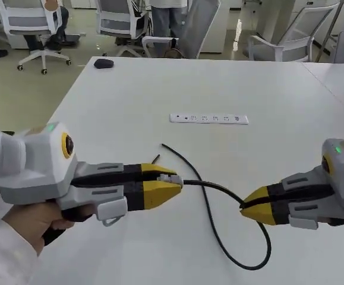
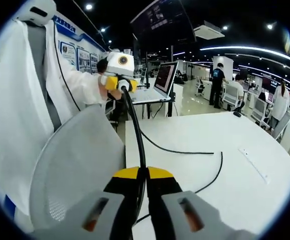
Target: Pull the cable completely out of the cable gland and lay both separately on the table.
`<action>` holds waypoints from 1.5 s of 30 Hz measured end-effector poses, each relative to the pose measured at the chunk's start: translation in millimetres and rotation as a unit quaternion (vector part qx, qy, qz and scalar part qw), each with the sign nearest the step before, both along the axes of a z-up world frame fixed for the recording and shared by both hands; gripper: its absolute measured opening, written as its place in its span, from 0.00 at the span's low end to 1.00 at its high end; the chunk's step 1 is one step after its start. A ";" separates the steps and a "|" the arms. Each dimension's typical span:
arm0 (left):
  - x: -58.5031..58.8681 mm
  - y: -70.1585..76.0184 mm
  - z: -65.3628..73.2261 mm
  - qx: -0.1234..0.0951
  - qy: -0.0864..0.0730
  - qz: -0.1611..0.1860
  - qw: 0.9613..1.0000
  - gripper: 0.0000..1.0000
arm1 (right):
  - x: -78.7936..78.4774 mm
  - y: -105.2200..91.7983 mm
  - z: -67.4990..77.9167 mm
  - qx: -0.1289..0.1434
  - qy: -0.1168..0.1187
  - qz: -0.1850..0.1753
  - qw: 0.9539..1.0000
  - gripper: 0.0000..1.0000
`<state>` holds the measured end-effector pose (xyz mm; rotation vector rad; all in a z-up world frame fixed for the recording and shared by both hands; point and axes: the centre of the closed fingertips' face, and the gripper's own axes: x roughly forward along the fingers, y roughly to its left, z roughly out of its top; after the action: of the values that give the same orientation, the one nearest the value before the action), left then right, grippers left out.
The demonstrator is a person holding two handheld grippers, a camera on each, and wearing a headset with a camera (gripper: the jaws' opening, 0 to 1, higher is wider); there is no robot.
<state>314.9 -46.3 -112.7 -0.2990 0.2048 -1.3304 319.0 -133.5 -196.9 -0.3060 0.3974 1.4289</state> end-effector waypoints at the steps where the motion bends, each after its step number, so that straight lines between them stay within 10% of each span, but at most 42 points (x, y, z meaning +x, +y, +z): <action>1: 1.4 0.3 0.5 -0.003 0.000 0.004 1.000 0.16 | 0.0 -0.1 1.2 0.002 0.001 -0.001 1.000 0.03; 6: 6.8 3.0 1.3 -0.009 0.007 0.013 1.000 0.16 | -3.7 2.7 16.2 0.030 0.035 -0.003 0.999 0.14; 19: 2.2 -10.6 -0.8 0.011 -0.007 0.001 1.000 0.16 | -9.4 52.2 82.4 0.123 0.023 0.026 0.992 0.23; 45: 4.6 -14.0 2.4 0.018 -0.025 0.000 1.000 0.16 | -11.5 69.0 80.1 0.132 0.020 0.045 0.990 0.03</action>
<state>319.5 -60.2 -110.3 -0.2358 0.1857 -1.3313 307.6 -64.5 -116.8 -0.0810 0.2245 1.5580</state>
